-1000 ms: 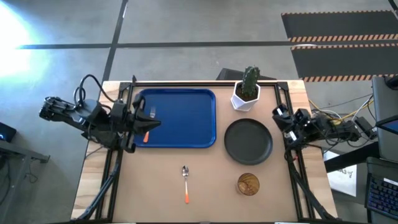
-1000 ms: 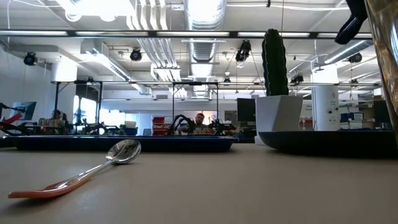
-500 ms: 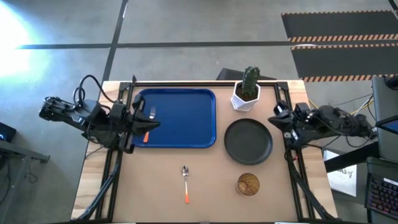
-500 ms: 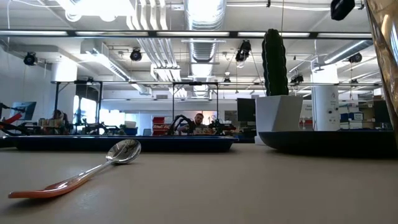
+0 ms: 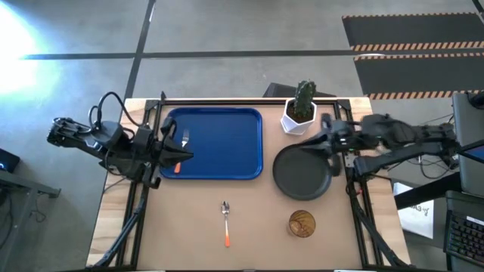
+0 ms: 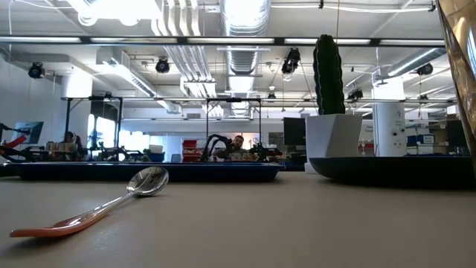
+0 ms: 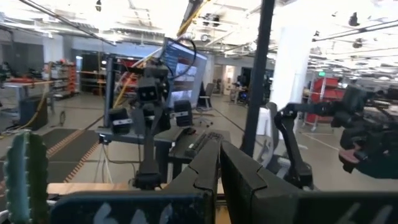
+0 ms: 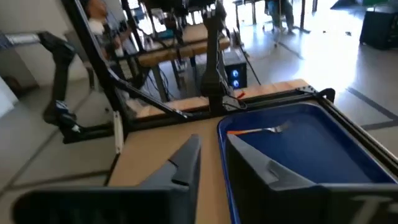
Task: Pick and place plate/cup/fork/spoon on tray
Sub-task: Put the orange spoon on the blue tray on the right of the orange fork
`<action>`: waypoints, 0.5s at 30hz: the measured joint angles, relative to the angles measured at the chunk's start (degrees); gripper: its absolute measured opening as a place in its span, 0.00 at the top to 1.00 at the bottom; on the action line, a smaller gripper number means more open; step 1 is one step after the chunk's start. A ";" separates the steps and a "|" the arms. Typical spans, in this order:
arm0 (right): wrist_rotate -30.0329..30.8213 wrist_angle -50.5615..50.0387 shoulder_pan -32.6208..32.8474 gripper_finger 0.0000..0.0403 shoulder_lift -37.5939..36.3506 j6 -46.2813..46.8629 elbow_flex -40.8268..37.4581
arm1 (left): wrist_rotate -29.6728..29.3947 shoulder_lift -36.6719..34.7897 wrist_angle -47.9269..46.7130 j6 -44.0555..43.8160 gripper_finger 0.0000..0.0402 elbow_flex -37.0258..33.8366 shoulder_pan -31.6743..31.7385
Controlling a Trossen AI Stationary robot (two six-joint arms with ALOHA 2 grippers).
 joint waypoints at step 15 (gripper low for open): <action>-9.40 -10.31 5.74 0.66 33.66 2.31 25.51 | 6.34 -6.69 -7.17 -0.20 1.00 0.00 -0.02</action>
